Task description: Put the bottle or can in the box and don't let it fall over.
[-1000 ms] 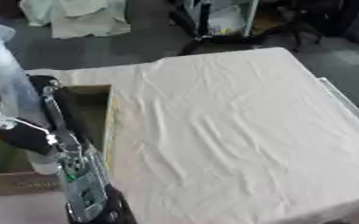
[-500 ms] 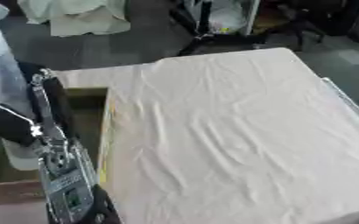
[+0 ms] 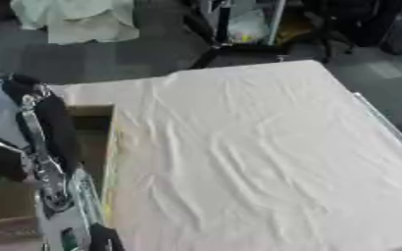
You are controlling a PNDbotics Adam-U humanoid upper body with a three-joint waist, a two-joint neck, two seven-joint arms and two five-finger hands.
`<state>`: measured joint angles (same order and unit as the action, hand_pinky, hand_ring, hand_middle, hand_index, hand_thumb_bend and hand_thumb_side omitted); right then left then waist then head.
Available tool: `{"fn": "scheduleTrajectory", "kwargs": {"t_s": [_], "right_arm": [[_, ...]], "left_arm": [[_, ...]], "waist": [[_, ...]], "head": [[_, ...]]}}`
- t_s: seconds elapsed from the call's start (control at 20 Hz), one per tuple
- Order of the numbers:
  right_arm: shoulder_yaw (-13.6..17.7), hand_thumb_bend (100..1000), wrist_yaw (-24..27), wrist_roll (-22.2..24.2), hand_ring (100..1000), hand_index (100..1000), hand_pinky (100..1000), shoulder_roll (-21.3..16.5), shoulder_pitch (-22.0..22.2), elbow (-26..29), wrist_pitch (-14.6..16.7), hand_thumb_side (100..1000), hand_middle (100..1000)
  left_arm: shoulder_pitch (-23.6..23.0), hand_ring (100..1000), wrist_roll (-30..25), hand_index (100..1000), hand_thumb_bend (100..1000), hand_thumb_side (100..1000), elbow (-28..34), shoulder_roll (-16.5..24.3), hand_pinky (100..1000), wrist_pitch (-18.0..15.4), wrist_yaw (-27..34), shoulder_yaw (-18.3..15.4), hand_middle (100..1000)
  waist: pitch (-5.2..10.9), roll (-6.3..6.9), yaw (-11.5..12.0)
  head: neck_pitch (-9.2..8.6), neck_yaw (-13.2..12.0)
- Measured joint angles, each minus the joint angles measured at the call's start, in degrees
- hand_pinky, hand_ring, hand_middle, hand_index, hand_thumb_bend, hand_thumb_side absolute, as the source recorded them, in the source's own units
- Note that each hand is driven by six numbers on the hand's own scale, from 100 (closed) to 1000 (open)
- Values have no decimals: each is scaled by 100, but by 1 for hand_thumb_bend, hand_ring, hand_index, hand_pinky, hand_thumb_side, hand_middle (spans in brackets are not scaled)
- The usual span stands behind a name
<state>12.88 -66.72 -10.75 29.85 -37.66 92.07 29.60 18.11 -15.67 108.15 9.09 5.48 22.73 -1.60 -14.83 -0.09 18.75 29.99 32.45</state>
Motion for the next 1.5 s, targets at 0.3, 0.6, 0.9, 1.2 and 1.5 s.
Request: {"fn": "scheduleTrajectory", "kwargs": {"t_s": [0.3,0.6,0.9,1.2,1.5], "right_arm": [[85,100,-602,695,737,613,749,-32,58,-320,-434,470,739],[86,100,-711,1472,938,859,898,-33,56,-352,-911,470,946],[-24,100,-725,2329,1000,1000,977,-29,9,-200,-1425,470,1000],[-146,100,-343,3368,1000,1000,1000,-11,-81,69,-2044,470,1000],[-161,100,-173,4081,1000,1000,1000,-128,-120,139,-2319,470,1000]], "left_arm": [[-2,1000,-25,770,146,831,1,0,1000,-8,-11,0,1000],[-26,1000,-27,770,146,833,1,0,1000,-9,-14,0,1000],[-106,1000,-23,771,143,832,-2,9,1000,-13,-41,-2,1000],[-199,1000,-16,771,139,834,-4,66,1000,-28,-74,-4,1000],[-258,1000,-4,771,138,834,-5,112,1000,-64,-113,-16,1000]], "waist": [[-2,-2,-27],[0,-3,-80],[56,-13,-209],[144,-20,-321],[177,-21,-387]], "head": [[0,-15],[2,-64],[57,-154],[120,-244],[163,-274]]}}
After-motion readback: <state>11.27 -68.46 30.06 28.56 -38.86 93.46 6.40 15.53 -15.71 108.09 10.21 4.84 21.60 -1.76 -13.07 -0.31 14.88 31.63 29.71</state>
